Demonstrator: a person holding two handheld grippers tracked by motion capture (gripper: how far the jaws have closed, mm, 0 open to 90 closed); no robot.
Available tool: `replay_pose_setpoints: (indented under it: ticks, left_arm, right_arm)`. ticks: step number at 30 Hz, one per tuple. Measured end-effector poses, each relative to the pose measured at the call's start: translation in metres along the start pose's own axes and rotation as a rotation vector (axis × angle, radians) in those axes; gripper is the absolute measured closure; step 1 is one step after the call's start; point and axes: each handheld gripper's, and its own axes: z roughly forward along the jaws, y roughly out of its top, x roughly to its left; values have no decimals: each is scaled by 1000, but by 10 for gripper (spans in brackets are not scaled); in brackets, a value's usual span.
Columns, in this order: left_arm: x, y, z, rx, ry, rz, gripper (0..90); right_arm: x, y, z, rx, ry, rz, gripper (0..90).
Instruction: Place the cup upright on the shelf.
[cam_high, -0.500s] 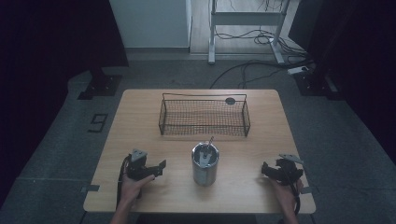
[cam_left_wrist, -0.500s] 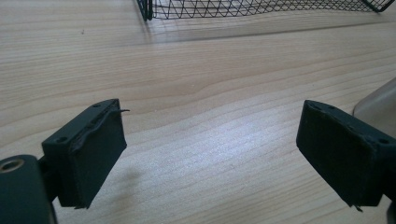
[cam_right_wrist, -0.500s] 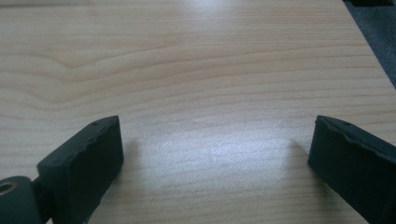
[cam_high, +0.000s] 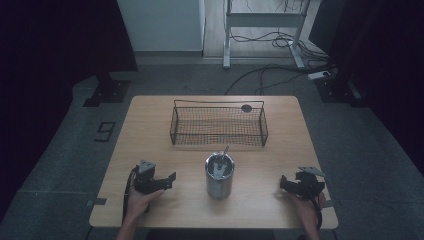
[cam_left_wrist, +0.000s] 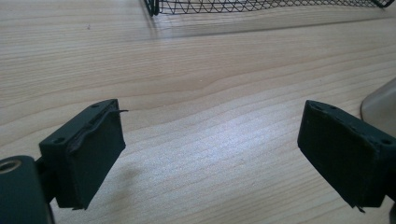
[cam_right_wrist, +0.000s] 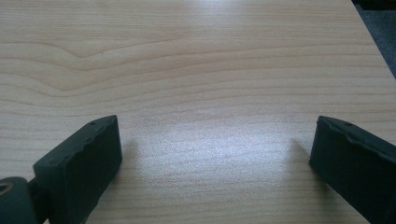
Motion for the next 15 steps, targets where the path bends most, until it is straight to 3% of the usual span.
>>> replay_pose_setpoints:
  ticks: [15]
  left_arm:
    - [8,-8,2,22,37,16,77]
  right_arm:
    - [0,-3,-3,-1,3,-3,21]
